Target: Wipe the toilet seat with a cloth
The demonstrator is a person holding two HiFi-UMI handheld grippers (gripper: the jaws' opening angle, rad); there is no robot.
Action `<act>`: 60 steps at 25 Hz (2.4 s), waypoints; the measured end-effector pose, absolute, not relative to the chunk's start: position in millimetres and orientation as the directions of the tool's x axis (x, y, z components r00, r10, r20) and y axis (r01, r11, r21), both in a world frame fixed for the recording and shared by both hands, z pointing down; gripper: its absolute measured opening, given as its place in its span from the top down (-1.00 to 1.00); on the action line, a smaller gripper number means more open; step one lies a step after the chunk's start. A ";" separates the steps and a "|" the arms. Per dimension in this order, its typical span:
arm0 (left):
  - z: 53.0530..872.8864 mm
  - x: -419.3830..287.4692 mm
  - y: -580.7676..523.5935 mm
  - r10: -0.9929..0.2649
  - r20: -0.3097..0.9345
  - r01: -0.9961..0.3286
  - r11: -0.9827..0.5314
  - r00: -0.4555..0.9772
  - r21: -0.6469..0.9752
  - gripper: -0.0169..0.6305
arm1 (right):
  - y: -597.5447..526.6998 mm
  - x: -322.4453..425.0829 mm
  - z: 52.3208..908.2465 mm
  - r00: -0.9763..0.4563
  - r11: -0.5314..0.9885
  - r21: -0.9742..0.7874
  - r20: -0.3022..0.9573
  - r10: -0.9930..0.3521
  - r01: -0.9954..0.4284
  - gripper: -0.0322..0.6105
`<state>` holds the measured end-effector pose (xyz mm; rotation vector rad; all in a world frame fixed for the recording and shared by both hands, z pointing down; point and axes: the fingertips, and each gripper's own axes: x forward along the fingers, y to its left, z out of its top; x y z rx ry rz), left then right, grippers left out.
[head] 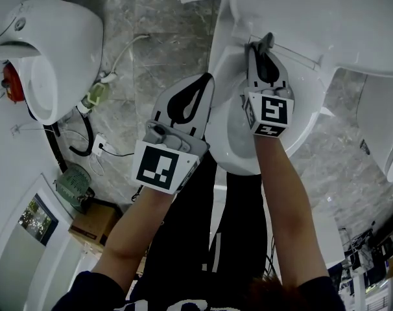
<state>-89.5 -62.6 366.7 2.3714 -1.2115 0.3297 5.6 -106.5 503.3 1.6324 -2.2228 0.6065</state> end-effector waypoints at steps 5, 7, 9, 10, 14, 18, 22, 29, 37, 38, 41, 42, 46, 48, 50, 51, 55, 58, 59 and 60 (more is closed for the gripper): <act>369.4 -91.2 -59.8 -0.695 0.418 -0.811 -0.511 0.585 0.287 0.91 | -104.0 2.5 510.3 -0.294 0.285 -0.099 0.512 -0.807 -0.953 0.67; 367.1 -91.8 -63.5 -0.712 0.405 -0.819 -0.489 0.574 0.300 0.91 | -104.2 1.7 508.7 -0.293 0.288 -0.091 0.509 -0.809 -0.953 0.62; 367.7 -92.3 -63.5 -0.710 0.408 -0.819 -0.490 0.574 0.298 0.91 | -103.3 2.3 506.4 -0.288 0.282 -0.091 0.504 -0.814 -0.955 0.51; 368.1 -92.3 -63.3 -0.707 0.411 -0.818 -0.493 0.575 0.297 0.91 | -102.3 3.3 506.3 -0.281 0.275 -0.088 0.505 -0.816 -0.957 0.51; 366.7 -91.8 -65.9 -0.708 0.407 -0.816 -0.493 0.578 0.302 0.91 | -98.6 3.9 509.2 -0.257 0.271 -0.053 0.524 -0.812 -0.961 0.68; 370.9 -90.9 -62.4 -0.689 0.423 -0.808 -0.514 0.589 0.288 0.91 | -100.6 -0.1 512.1 -0.265 0.297 -0.028 0.542 -0.798 -0.954 0.79; 375.5 -89.4 -58.6 -0.670 0.442 -0.801 -0.526 0.597 0.284 0.91 | -103.5 -1.4 513.8 -0.279 0.307 -0.034 0.524 -0.805 -0.951 0.79; 369.0 -85.8 -67.2 -0.699 0.412 -0.812 -0.494 0.584 0.312 0.91 | -102.8 -2.8 513.3 -0.313 0.358 -0.004 0.494 -0.811 -0.934 0.79; 364.4 -72.0 -67.4 -0.688 0.388 -0.790 -0.533 0.613 0.304 0.91 | -101.1 -3.4 513.1 -0.355 0.450 0.072 0.511 -0.783 -0.890 0.80; 364.4 -70.7 -67.5 -0.686 0.394 -0.791 -0.529 0.612 0.307 0.91 | -100.8 -3.5 513.2 -0.363 0.464 0.082 0.510 -0.780 -0.882 0.80; 364.5 -68.3 -66.7 -0.678 0.412 -0.793 -0.522 0.609 0.313 0.91 | -99.4 -3.7 513.9 -0.394 0.512 0.111 0.508 -0.766 -0.852 0.80; 364.4 -67.5 -66.7 -0.677 0.413 -0.793 -0.523 0.609 0.312 0.91 | -98.9 -3.5 514.6 -0.405 0.528 0.119 0.509 -0.760 -0.841 0.80; 366.7 -65.7 -65.0 -0.663 0.421 -0.785 -0.541 0.619 0.301 0.91 | -96.9 -3.4 516.7 -0.454 0.610 0.168 0.524 -0.721 -0.774 0.80; 369.5 -66.1 -61.0 -0.642 0.438 -0.775 -0.562 0.629 0.289 0.91 | -96.3 -3.4 515.9 -0.484 0.662 0.207 0.534 -0.693 -0.720 0.80; 370.0 -66.2 -61.0 -0.644 0.440 -0.778 -0.558 0.625 0.289 0.91 | -96.1 -2.4 515.4 -0.504 0.699 0.228 0.548 -0.668 -0.678 0.80; 369.9 -66.0 -61.1 -0.647 0.439 -0.780 -0.554 0.623 0.291 0.91 | -95.7 -1.9 515.6 -0.511 0.713 0.233 0.556 -0.656 -0.662 0.80; 371.0 -62.8 -56.7 -0.633 0.449 -0.773 -0.567 0.630 0.285 0.91 | -93.5 1.6 516.3 -0.520 0.748 0.245 0.585 -0.622 -0.617 0.80; 370.3 -58.9 -54.1 -0.619 0.462 -0.767 -0.572 0.635 0.289 0.91 | -92.7 8.1 517.0 -0.519 0.758 0.250 0.599 -0.610 -0.603 0.80; 370.5 -58.1 -53.0 -0.614 0.468 -0.767 -0.570 0.635 0.294 0.91 | -91.8 11.2 517.7 -0.518 0.760 0.250 0.603 -0.607 -0.600 0.80; 368.8 -56.8 -54.0 -0.618 0.463 -0.769 -0.566 0.635 0.299 0.91 | -91.0 14.6 518.5 -0.516 0.763 0.251 0.608 -0.603 -0.596 0.80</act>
